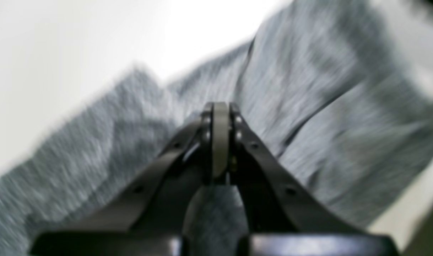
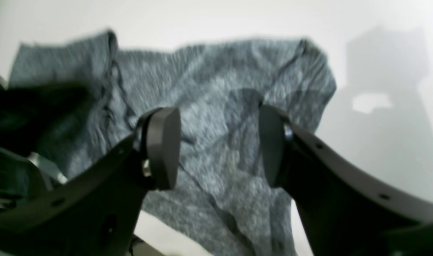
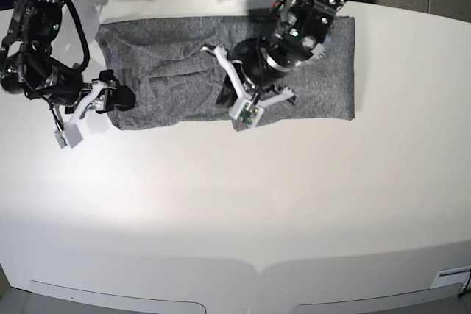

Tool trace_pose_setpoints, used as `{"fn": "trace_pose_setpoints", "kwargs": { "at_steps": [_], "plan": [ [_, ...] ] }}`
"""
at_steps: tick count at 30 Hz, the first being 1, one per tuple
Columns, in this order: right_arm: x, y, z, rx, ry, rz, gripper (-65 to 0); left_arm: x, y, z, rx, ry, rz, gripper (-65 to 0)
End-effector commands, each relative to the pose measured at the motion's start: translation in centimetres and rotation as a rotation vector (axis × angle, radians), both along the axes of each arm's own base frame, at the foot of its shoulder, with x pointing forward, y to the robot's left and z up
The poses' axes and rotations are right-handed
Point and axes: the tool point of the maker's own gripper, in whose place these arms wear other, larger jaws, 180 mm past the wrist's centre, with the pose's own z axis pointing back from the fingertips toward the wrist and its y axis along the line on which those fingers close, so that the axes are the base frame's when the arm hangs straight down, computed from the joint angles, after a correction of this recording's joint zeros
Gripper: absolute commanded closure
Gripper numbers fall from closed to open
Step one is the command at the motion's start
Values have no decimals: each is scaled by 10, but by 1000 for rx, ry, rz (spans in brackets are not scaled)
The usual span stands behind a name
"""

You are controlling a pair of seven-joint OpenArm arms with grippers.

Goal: Fold the T-shirt properly

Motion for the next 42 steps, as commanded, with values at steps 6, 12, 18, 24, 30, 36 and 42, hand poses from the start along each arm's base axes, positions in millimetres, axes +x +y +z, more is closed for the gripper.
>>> {"fn": "trace_pose_setpoints", "kwargs": {
  "at_steps": [6, 12, 18, 24, 30, 36, 42],
  "plan": [
    [0, -24, 28, -36, -7, 65, -351, 7, 22, 57, -39, -122, -28, 0],
    [-3, -43, 30, -59, 25, 60, -352, -14, 71, 33, 28, -75, -16, 0],
    [-8, -57, 1, 82, 95, -52, -352, -30, 128, 9, 57, 29, 73, -259],
    [-31, -70, -31, 62, 237, -84, -352, -35, 174, -2, 111, 59, 182, -261],
    [-43, -58, -50, -3, 314, -12, -352, -31, 194, 0, 132, 51, 233, -261],
    [-51, -36, -65, -10, 375, 38, -352, -31, 194, 0, 133, 52, 233, -261],
    [-56, -20, -74, -8, 413, 65, -352, -31, 194, 0, 134, 52, 233, -261]
  ]
}}
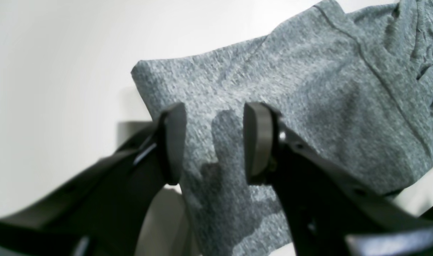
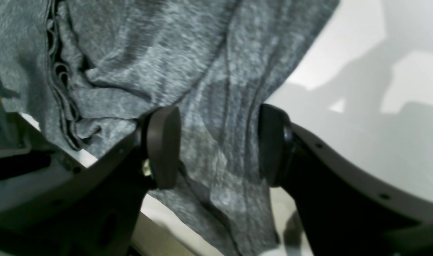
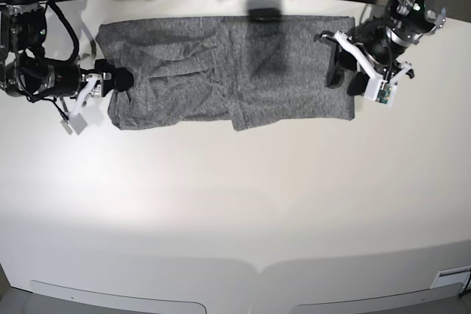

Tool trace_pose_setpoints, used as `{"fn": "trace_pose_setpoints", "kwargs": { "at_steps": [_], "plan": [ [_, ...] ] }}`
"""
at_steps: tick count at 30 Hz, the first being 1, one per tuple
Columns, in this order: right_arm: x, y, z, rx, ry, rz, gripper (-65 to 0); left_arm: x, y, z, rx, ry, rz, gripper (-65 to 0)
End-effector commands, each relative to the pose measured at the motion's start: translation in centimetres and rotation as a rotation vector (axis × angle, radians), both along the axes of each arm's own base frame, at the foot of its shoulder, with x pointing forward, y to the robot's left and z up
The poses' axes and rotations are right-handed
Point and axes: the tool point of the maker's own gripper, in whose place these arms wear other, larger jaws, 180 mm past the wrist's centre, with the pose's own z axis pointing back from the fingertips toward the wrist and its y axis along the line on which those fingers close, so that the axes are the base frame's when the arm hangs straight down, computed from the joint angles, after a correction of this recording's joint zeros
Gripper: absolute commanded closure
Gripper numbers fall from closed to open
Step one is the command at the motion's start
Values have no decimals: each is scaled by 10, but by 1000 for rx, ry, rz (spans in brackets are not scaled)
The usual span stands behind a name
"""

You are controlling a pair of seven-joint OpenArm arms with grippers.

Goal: Fold the T-shirt properly

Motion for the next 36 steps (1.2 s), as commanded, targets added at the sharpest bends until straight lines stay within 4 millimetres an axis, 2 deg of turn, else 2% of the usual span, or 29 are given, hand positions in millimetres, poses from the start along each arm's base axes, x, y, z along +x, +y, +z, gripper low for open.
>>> {"fn": "trace_pose_setpoints", "kwargs": {
  "at_steps": [1, 10, 15, 21, 24, 30, 36],
  "plan": [
    [-12, -5, -8, -52, 63, 16, -352, 4, 0, 10, -9, -37, -3, -261],
    [-22, 19, -21, -38, 107, 64, -351, 3, 1, 7, 8, -23, -8, -261],
    [-26, 42, -23, 24, 121, 76, -350, 2, 6, 7, 23, -19, -16, -261],
    [-29, 54, -34, 1, 130, 94, -169, -1, 12, 4, 49, -7, -27, -260],
    [-27, 48, -39, -49, 112, 96, -7, -5, 14, 1, 58, 6, -31, -260],
    [-7, 29, -31, -92, 26, 38, 0, -7, 18, -2, 75, 23, -38, -260],
    [13, -6, -3, -155, -49, -6, 0, -13, 26, -13, 100, 33, -29, -260]
  ]
}}
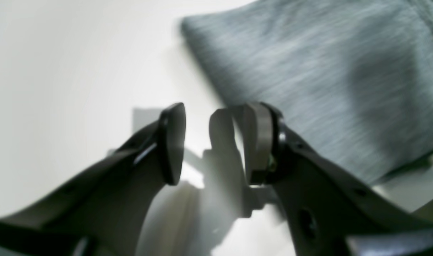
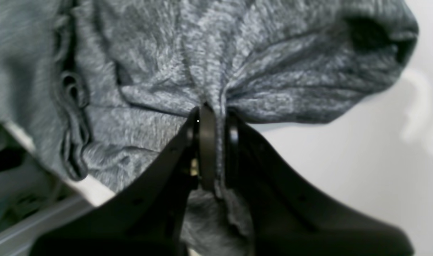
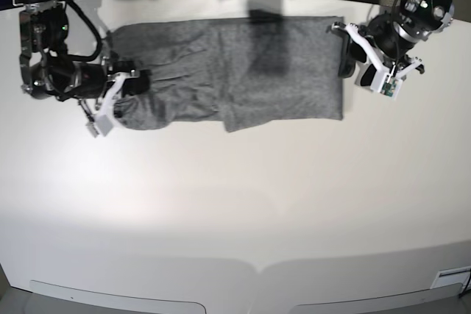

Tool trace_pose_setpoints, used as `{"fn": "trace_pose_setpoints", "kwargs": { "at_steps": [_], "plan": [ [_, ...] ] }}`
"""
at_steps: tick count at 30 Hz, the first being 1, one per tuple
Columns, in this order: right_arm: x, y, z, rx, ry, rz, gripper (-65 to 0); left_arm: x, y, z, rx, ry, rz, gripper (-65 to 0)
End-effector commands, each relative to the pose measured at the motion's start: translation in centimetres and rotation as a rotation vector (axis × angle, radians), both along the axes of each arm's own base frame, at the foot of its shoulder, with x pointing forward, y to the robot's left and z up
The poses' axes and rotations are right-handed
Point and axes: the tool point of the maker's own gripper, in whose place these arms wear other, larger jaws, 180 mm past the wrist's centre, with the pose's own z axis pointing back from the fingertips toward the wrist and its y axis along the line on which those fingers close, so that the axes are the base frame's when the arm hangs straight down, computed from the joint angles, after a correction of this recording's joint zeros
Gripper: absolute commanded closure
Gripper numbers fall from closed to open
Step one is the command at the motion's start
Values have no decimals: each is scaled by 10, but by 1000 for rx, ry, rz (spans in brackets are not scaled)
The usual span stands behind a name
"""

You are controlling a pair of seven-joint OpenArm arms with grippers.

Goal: Fold the T-shirt properly

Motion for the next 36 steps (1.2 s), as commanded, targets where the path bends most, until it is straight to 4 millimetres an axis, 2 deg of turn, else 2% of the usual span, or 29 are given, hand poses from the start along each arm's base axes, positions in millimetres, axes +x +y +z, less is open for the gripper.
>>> {"fn": "trace_pose_setpoints", "kwargs": {
  "at_steps": [1, 5, 8, 9, 11, 13, 15, 21, 25, 31, 36],
  "plan": [
    [3, -17, 8, -57, -3, -5, 0, 2, 3, 2, -5, -18, 7, -260],
    [10, -20, 28, -76, -39, 5, 0, -4, 18, -24, -3, 16, 52, -260],
    [11, -5, 40, -45, -58, 47, 0, -11, 24, -41, -14, 42, 87, -260],
    [12, 4, 45, -27, -70, 61, 0, -13, 21, -45, -24, 52, 95, -260],
    [14, 22, 53, 0, -95, 90, 0, -20, 3, -49, -78, 69, 57, -260],
    [16, 43, 63, 21, -129, 124, 0, -26, -26, -47, -158, 71, -7, -260],
    [20, 62, 77, 32, -190, 154, 0, -27, -46, -44, -216, 67, -13, -260],
    [28, 108, 101, 69, -326, 169, 0, -28, -79, -39, -293, 56, -29, -260],
    [24, 142, 103, 147, -331, 193, 0, -28, -88, -36, -320, 53, -27, -260],
    [19, 203, 108, 246, -344, 255, 0, -28, -88, -36, -319, 54, -28, -260],
    [16, 243, 109, 262, -352, 282, 0, -28, -88, -36, -320, 54, -27, -260]
  ]
}}
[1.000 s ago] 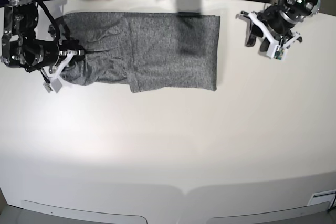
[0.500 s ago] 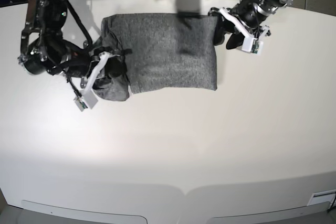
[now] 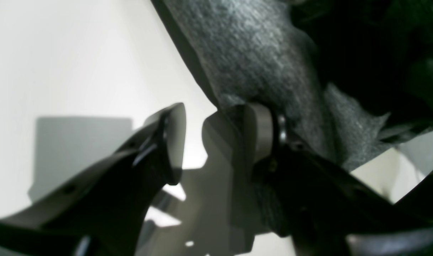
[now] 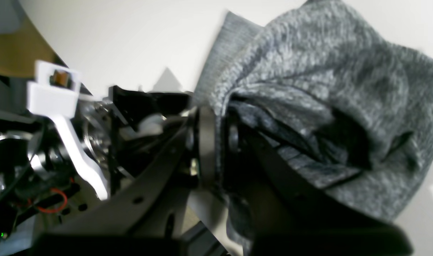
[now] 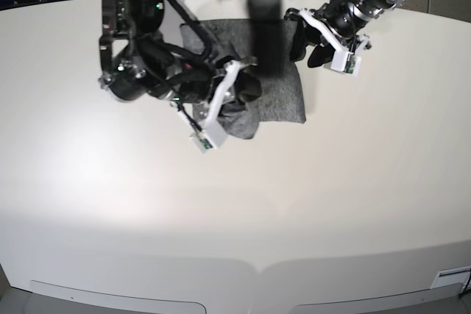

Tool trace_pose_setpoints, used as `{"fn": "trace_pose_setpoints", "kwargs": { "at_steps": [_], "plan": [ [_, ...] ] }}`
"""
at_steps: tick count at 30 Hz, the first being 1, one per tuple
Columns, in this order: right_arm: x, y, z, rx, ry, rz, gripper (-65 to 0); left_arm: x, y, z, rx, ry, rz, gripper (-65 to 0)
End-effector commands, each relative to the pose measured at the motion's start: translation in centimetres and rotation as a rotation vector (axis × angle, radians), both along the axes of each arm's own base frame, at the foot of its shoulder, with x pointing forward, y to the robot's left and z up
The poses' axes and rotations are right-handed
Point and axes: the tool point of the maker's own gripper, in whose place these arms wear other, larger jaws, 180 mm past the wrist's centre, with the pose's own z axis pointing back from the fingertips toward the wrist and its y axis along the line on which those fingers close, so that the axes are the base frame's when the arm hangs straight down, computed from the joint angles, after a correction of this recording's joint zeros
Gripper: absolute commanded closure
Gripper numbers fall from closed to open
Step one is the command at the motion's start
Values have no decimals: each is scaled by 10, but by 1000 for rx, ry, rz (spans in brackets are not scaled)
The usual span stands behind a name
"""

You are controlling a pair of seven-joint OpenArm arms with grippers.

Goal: Fold the T-shirt properly

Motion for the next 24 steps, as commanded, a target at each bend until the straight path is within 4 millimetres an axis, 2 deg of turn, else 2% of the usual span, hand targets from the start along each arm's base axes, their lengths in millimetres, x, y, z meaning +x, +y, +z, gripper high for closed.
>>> {"fn": "trace_pose_setpoints", "kwargs": {
  "at_steps": [1, 9, 17, 20, 21, 22, 24],
  "plan": [
    [7, 10, 14, 32, -42, -1, 0, -2, 0, 0, 4, 5, -10, -260],
    [2, 51, 20, 82, -52, 33, 0, -2, 0, 0, 5, 5, -10, -260],
    [12, 71, 8, 163, -68, -18, -4, -2, 0, 0, 7, 7, -11, -260],
    [5, 83, 14, 225, -51, 13, -244, -2, 1, -1, 10, 8, -13, -260],
    [2, 88, 20, 261, -56, 38, -306, -3, 4, -1, 16, 7, -16, -260],
    [-2, 94, 28, 303, -64, 68, -346, -3, 4, -1, 19, 8, -18, -260],
    [-11, 104, 42, 382, -64, 130, -372, -4, 10, -3, 36, 11, -25, -260]
  ]
}}
